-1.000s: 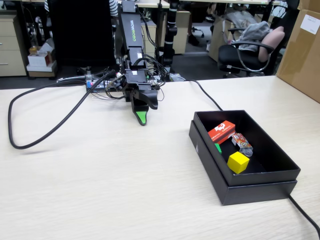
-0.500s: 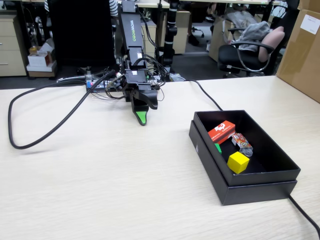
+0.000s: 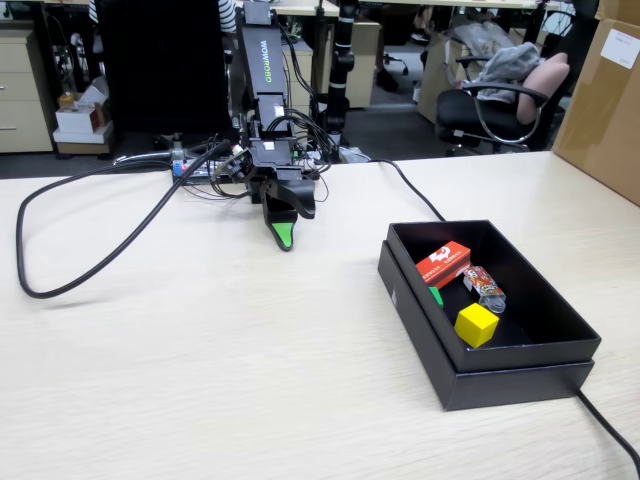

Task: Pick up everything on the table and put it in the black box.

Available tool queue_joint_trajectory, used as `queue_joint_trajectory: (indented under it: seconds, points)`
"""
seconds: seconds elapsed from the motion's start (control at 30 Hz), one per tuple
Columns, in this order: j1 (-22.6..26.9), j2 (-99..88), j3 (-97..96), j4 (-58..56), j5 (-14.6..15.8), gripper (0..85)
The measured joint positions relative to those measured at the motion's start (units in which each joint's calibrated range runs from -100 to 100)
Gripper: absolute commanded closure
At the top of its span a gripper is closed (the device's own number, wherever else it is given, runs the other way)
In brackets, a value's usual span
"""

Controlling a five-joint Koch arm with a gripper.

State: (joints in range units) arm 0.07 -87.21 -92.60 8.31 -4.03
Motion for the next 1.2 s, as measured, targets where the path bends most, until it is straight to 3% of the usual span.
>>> queue_joint_trajectory:
  seconds: [1.2]
  points:
    - [0.2,-0.4,-0.1,0.0,0.0,35.4]
